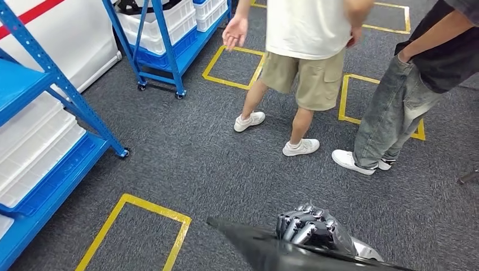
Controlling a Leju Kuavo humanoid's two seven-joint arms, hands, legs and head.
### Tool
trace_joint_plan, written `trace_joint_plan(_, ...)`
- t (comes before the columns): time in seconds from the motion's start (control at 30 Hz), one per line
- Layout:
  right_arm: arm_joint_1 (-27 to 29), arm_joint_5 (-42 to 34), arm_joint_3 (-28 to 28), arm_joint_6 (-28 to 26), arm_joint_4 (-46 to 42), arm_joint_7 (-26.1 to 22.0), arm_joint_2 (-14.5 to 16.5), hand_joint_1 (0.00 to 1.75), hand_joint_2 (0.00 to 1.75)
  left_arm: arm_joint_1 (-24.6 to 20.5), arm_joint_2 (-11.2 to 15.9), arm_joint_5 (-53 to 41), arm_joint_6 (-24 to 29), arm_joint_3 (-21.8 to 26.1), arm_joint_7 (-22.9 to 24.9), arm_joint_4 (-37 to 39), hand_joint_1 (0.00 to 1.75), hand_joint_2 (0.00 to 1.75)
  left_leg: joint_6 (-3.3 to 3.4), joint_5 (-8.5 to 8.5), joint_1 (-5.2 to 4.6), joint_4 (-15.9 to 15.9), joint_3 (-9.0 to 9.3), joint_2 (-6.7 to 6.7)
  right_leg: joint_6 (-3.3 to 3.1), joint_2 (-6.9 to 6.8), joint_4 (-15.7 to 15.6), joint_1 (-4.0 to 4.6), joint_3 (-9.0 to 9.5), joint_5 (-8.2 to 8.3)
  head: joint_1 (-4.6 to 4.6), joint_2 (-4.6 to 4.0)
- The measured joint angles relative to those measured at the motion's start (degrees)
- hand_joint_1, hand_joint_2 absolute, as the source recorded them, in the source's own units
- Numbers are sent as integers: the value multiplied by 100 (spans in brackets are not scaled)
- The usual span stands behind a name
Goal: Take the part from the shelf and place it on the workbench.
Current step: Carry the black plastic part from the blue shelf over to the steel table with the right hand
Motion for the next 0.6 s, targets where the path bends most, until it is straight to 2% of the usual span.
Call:
trace_joint_plan(0.03,-30,-2,30,5,-5,1,20,175,175,9,1,-1,-3,4,-2,0,0,175,-16,-196,15,331,-147,-176,-26,57,-7,-6,-1,9,0,0)
trace_joint_plan(0.07,-60,-4,59,23,-6,2,38,175,175,27,1,-2,-5,13,-10,0,0,175,-26,-399,21,738,-336,-290,-43,121,-6,-6,-8,14,0,0)
trace_joint_plan(0.1,-80,-7,89,44,-6,4,51,175,175,44,0,-3,-9,24,-24,0,0,175,-37,-542,23,1114,-518,-344,-51,191,-5,-4,-11,17,-1,0)
trace_joint_plan(0.13,-100,-12,120,64,-6,5,59,175,175,55,-2,-4,-18,34,-48,0,0,175,-45,-583,26,1350,-642,-370,-51,265,-2,-3,-11,18,-1,0)
trace_joint_plan(0.17,-124,-21,149,77,-6,15,63,175,175,61,-4,-4,-28,47,-74,0,0,175,-50,-499,32,1371,-669,-382,-49,341,4,-5,-8,19,-2,0)
trace_joint_plan(0.2,-150,-39,178,74,-7,35,63,175,175,61,-6,-4,-39,60,-96,0,0,175,-53,-307,44,1161,-592,-407,-45,418,14,-8,-1,17,-2,0)
trace_joint_plan(0.23,-177,-59,198,66,-9,63,64,175,175,60,-7,-5,-44,72,-110,0,0,175,-54,-59,64,795,-443,-490,-34,492,24,-13,6,13,-1,0)
trace_joint_plan(0.27,-205,-81,211,53,-11,94,65,175,175,64,-8,-7,-40,82,-111,0,0,175,-55,145,82,407,-287,-638,-15,565,39,-9,4,11,0,0)
trace_joint_plan(0.3,-228,-98,221,36,-15,129,64,175,175,70,-8,-10,-31,91,-103,0,0,175,-50,269,97,76,-153,-770,13,641,53,-8,-11,13,0,0)
trace_joint_plan(0.33,-241,-106,224,14,-18,158,64,175,175,76,-9,-14,-15,97,-90,0,0,175,-39,320,101,-120,-77,-868,51,709,58,-10,-38,26,1,0)
trace_joint_plan(0.37,-240,-105,226,-13,-20,180,63,175,175,78,-10,-20,5,103,-73,0,0,175,-20,311,93,-198,-47,-889,93,783,56,-12,-68,48,1,0)
trace_joint_plan(0.4,-225,-98,227,-38,-21,197,63,175,175,75,-10,-27,24,108,-57,0,0,175,8,310,87,-230,-35,-826,134,854,49,-20,-95,70,2,0)
trace_joint_plan(0.43,-201,-89,228,-57,-25,203,62,175,175,68,-9,-35,39,113,-44,0,0,175,45,328,86,-236,-35,-755,167,846,56,-28,-113,71,2,0)
trace_joint_plan(0.47,-180,-79,229,-70,-30,203,62,175,175,63,-8,-42,49,116,-34,0,0,175,85,343,86,-251,-31,-681,191,743,122,-22,-147,20,3,0)
trace_joint_plan(0.5,-167,-72,232,-78,-36,201,62,175,175,64,-7,-45,57,119,-26,0,0,175,130,354,86,-268,-28,-603,209,584,290,-15,-223,-94,3,0)
trace_joint_plan(0.57,-133,-62,245,-109,-45,199,62,175,175,85,-4,-55,83,126,-2,0,0,175,194,355,58,-279,-30,-434,237,248,978,-7,-539,-475,3,0)
trace_joint_plan(0.6,-100,-59,256,-127,-45,199,62,175,175,97,-4,-62,95,128,13,0,0,175,212,350,43,-278,-33,-347,249,185,1375,-14,-725,-645,3,0)
